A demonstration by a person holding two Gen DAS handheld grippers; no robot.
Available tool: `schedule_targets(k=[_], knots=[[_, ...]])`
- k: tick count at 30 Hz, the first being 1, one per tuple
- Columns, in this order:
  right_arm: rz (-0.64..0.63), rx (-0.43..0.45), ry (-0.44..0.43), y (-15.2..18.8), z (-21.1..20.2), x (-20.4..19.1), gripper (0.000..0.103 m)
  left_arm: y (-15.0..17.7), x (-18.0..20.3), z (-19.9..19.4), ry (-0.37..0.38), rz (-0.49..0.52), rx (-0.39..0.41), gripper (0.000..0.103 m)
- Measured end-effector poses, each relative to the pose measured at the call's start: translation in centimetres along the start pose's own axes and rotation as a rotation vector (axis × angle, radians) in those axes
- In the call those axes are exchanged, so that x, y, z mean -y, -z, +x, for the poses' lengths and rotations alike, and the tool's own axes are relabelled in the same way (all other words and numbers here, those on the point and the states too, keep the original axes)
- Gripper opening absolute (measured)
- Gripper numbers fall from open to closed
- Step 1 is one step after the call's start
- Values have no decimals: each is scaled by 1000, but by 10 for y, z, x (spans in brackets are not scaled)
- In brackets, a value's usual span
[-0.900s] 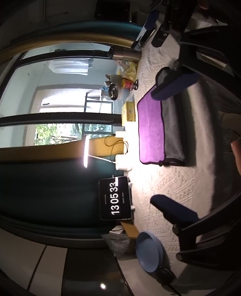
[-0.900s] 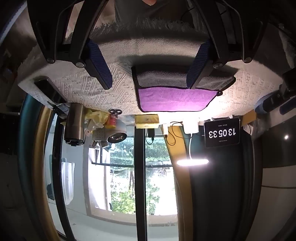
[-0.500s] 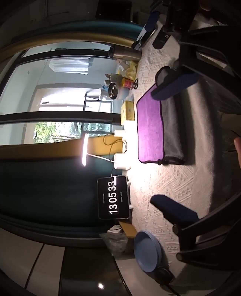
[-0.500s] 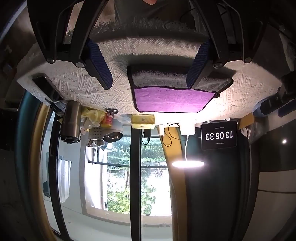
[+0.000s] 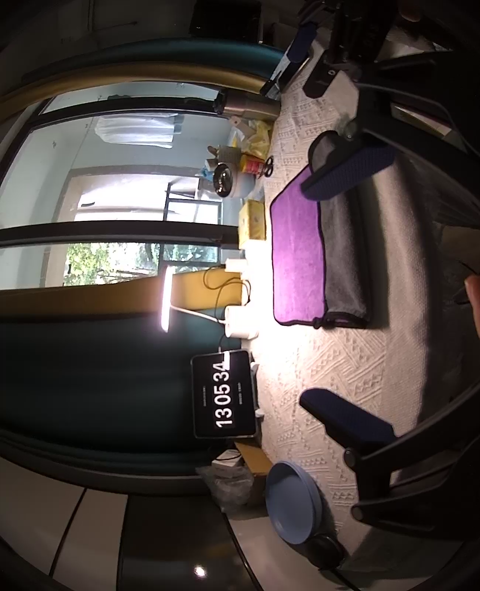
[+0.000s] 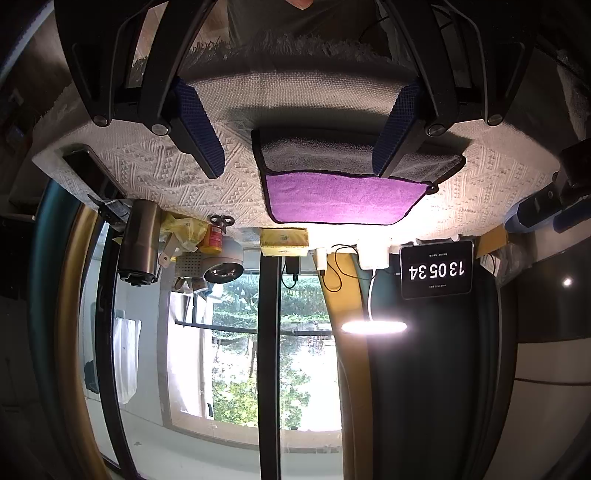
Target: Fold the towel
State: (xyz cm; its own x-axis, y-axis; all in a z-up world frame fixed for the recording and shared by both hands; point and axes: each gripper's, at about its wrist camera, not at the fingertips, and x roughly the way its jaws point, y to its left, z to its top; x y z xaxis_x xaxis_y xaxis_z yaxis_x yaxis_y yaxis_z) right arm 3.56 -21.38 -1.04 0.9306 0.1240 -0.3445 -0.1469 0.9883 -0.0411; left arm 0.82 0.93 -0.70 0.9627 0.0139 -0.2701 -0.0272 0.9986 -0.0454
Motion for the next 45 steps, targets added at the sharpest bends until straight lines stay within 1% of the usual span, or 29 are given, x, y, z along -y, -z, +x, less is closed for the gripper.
schedule_targets(k=[9, 45], knots=[[-3, 0, -8, -2, 2, -1, 85, -2, 2, -1, 24, 8, -2, 103], [2, -1, -4, -2, 3, 0, 85, -2, 0, 0, 18, 2, -16, 103]])
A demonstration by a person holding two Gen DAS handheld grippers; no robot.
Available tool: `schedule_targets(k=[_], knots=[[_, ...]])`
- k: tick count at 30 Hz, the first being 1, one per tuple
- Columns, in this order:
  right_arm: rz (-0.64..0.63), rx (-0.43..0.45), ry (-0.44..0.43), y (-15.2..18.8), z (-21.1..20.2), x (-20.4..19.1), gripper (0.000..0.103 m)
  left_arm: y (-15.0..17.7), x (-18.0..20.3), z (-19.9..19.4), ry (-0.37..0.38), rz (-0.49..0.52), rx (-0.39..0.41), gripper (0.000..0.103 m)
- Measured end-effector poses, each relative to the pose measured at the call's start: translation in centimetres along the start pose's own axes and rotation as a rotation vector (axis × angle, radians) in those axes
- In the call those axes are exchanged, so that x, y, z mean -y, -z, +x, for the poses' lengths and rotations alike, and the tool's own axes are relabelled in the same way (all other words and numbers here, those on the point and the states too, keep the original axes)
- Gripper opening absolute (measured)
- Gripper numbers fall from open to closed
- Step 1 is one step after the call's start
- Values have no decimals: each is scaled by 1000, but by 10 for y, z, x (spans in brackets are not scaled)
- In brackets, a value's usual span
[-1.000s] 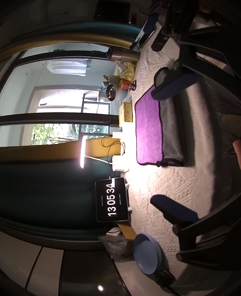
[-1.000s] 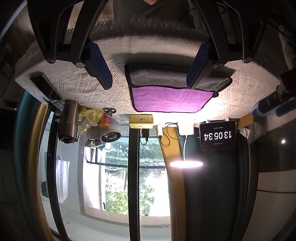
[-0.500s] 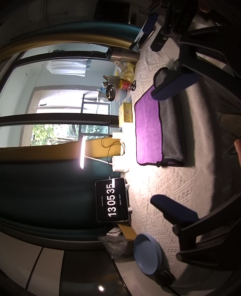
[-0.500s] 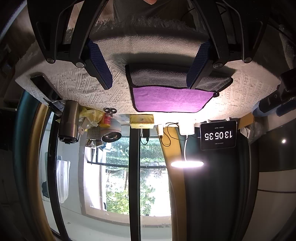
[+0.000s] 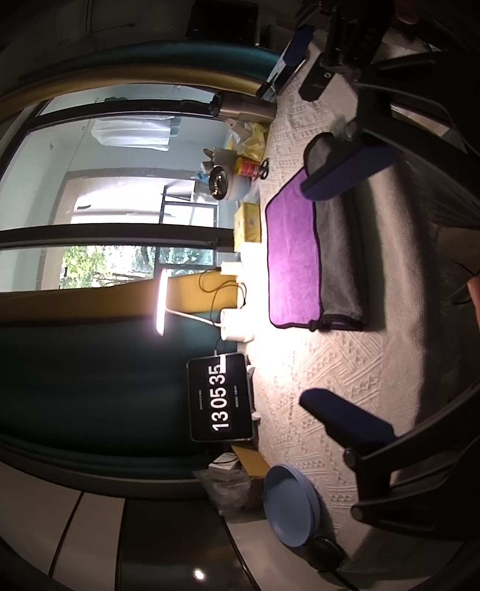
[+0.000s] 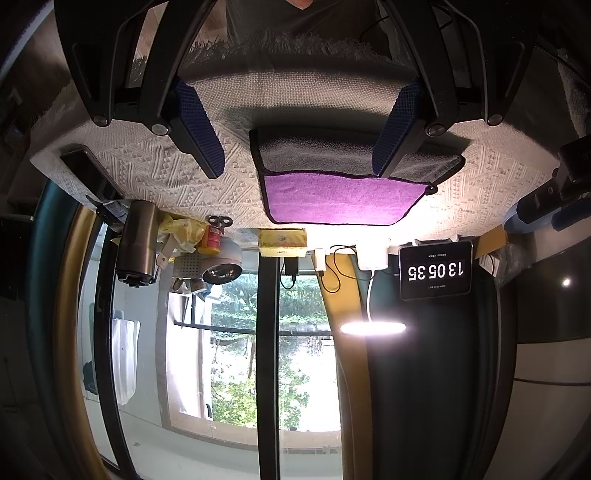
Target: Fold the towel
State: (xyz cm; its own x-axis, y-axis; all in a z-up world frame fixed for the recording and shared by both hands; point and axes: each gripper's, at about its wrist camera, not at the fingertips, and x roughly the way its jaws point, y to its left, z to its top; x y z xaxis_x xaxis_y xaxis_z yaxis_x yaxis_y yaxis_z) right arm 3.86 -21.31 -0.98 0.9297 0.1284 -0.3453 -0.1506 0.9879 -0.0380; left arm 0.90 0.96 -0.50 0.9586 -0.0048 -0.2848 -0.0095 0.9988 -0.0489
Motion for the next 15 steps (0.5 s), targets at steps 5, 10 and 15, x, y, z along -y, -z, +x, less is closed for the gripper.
schedule_targets(k=[5, 10, 15], knots=[[4, -8, -1, 2, 3, 1, 85, 1, -2, 2, 4, -5, -11, 103], [4, -10, -3, 4, 5, 0, 85, 2, -3, 3, -2, -4, -14, 103], [4, -15, -1, 1, 8, 2, 85, 1, -2, 6, -5, -2, -18, 103]])
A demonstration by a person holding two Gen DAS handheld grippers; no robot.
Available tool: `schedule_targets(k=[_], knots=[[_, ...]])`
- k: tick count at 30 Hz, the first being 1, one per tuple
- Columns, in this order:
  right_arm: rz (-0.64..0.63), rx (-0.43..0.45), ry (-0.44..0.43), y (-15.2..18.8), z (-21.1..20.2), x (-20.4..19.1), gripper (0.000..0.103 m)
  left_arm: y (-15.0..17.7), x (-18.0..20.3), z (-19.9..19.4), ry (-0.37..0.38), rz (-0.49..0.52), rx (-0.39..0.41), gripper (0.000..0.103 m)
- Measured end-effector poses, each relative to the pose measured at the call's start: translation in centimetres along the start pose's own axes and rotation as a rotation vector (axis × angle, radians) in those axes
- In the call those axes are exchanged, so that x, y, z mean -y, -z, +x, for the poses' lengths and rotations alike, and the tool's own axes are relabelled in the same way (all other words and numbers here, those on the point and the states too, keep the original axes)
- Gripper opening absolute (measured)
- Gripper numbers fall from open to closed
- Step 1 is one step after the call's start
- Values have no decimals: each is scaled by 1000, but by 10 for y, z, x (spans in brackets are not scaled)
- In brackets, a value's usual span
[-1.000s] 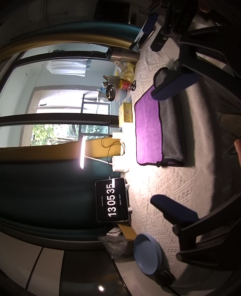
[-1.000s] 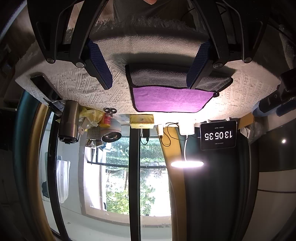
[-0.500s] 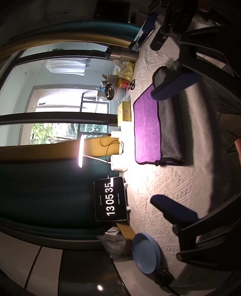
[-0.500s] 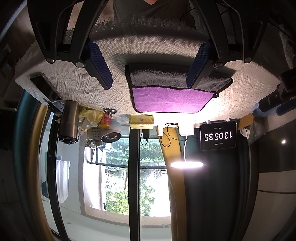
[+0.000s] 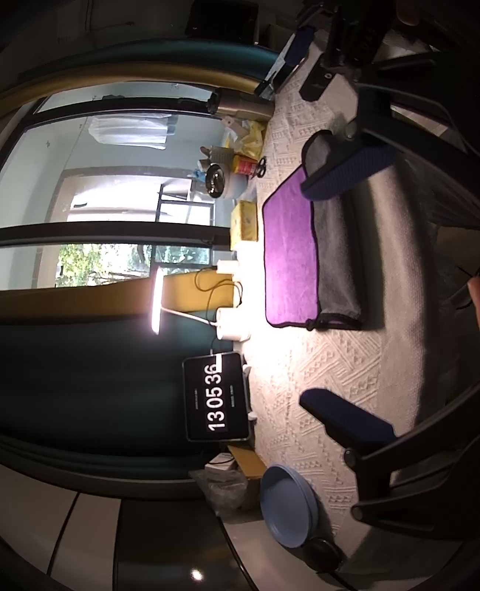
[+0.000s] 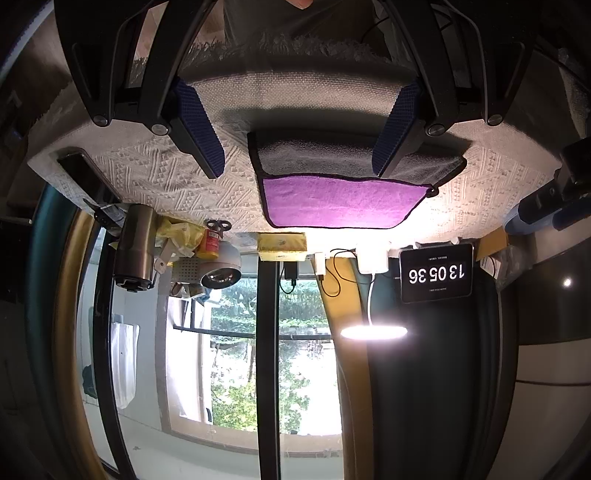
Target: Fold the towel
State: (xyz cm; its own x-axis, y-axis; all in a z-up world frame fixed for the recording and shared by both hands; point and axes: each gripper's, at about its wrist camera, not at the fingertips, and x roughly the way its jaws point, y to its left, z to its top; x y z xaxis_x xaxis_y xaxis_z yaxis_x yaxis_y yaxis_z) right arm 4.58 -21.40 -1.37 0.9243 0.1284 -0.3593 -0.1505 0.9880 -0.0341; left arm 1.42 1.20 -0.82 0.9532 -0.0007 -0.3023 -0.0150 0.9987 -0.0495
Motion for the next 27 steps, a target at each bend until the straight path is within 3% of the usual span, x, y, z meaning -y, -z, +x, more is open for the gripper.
schedule_targets(k=[15, 27], knots=[[15, -46, 6, -16, 35, 9, 85, -13, 2, 41, -15, -7, -84, 103], [41, -136, -21, -21, 85, 20, 85, -13, 2, 104, 8, -15, -239, 101]])
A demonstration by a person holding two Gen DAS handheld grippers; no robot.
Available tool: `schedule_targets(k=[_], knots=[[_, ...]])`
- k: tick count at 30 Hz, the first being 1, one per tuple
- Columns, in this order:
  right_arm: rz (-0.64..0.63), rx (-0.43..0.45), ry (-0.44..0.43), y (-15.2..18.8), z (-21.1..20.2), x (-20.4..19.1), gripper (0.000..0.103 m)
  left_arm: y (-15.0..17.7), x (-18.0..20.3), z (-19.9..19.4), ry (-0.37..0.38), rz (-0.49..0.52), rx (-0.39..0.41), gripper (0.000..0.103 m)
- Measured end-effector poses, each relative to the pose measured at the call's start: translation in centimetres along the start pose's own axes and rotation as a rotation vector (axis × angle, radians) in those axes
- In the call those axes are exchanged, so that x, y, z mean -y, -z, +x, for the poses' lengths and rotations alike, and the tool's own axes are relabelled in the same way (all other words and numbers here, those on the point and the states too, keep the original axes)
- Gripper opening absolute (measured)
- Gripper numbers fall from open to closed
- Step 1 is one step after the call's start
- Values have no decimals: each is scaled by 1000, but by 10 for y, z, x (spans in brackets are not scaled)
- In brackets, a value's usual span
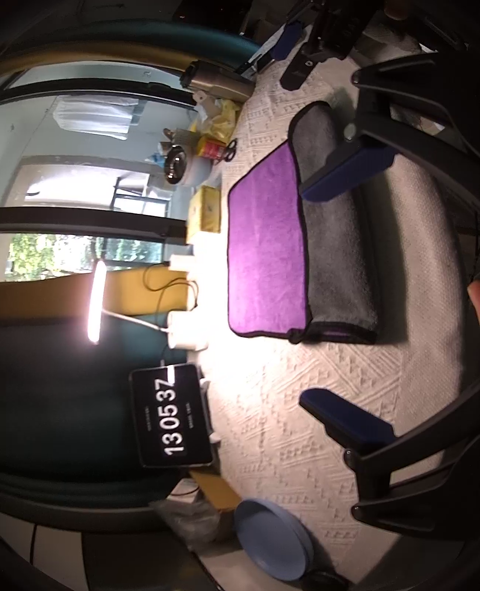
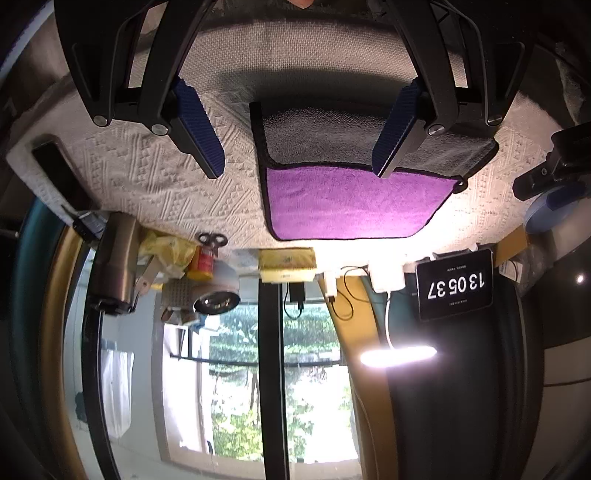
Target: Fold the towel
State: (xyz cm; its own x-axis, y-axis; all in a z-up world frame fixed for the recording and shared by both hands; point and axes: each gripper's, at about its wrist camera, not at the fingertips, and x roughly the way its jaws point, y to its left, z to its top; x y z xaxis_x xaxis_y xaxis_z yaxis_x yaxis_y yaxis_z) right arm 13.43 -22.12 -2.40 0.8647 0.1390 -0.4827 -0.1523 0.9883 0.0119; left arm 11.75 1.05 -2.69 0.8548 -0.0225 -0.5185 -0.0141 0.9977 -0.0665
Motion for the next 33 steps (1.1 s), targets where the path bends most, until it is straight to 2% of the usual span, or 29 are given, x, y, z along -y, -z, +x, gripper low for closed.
schedule_targets(k=[6, 9, 11, 13, 20, 24, 28, 30, 33], knots=[[20, -72, -39, 0, 25, 11, 83, 2, -4, 38, 17, -16, -107, 101], [17, -106, -50, 0, 39, 17, 74, 3, -5, 53, 2, -11, -132, 99], [12, -134, -61, 1, 51, 20, 70, 4, -7, 65, -1, -18, -165, 87], [1, -163, -66, 3, 63, 22, 64, 6, -11, 76, -5, -28, -197, 84], [2, -228, -83, 11, 87, 29, 61, 16, -22, 105, 6, -65, -291, 58], [7, -252, -95, 14, 97, 29, 45, 19, -20, 109, 6, -50, -307, 51], [3, -266, -104, 17, 104, 28, 39, 20, -16, 111, -1, -22, -312, 46], [-8, -265, -105, 17, 104, 27, 35, 21, -17, 111, 8, -29, -310, 43], [-45, -281, -105, 20, 107, 23, 33, 21, -18, 112, 10, -45, -312, 36]])
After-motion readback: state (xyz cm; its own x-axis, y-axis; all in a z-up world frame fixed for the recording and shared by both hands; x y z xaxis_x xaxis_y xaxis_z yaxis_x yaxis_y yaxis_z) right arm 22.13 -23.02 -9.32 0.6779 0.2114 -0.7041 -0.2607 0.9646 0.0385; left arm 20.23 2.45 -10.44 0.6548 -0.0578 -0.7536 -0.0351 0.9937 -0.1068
